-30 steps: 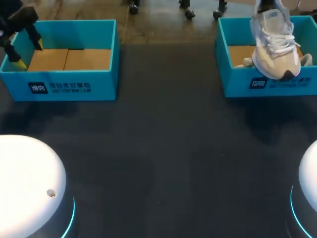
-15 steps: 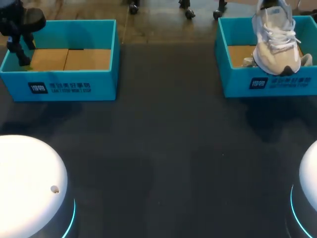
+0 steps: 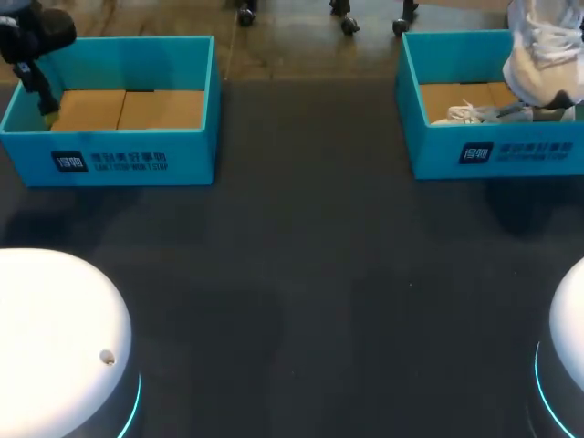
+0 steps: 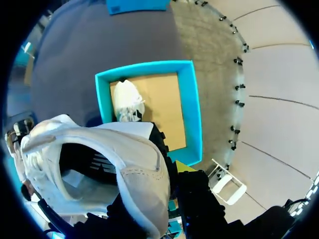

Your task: Take the shoe out of the shoebox, open the shoe tongue, remove and reinsert the insole, then place the shoe into the shoebox

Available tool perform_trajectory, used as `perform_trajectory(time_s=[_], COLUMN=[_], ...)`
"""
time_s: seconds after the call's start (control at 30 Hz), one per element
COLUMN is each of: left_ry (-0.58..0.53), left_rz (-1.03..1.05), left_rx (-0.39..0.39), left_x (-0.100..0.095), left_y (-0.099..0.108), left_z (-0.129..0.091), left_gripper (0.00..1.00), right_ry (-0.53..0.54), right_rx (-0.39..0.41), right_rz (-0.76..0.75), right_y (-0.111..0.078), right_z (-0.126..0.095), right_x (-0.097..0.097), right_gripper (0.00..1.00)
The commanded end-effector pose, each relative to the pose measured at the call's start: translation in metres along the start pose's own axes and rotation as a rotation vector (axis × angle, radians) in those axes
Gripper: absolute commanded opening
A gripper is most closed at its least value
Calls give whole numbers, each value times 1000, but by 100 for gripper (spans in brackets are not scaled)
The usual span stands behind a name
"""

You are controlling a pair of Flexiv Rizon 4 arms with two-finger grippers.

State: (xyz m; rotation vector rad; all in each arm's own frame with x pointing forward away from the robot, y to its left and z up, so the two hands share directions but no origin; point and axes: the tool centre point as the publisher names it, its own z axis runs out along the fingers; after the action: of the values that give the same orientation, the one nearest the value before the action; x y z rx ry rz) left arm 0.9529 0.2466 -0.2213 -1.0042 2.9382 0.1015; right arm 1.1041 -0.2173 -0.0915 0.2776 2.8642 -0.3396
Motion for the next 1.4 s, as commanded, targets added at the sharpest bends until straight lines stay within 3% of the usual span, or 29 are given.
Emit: perform_trajectory(time_s=[0.03,0.27,0.5,0.97,1.13,1.17,1.4], left_ry=[206,221,349,291,298,298,298], left_rz=[-730,-736,-944,-1087,-1042,-1042,-1042], left_rx=[-293,-291,-266,-100,-75,-75,-75], left_x=[-7,-4,-1,1,4,4,4], left_y=[-9,-9,-8,-3,1,1,1], left_z=[-2,0,8,8,7,7,7], left_gripper=[100,100,100,100,100,100,100], right_ry=[23,23,14,15,8,-2,-2], right_rx=[4,4,-10,-43,-64,-107,-107], right_rz=[-3,-3,52,87,48,21,21], right_y=[3,3,-24,-56,-57,-58,-58], right_z=[-1,-1,8,23,31,34,34], right_x=[-9,-9,-32,-77,-86,-88,-88], right_gripper=[0,0,0,0,0,0,0])
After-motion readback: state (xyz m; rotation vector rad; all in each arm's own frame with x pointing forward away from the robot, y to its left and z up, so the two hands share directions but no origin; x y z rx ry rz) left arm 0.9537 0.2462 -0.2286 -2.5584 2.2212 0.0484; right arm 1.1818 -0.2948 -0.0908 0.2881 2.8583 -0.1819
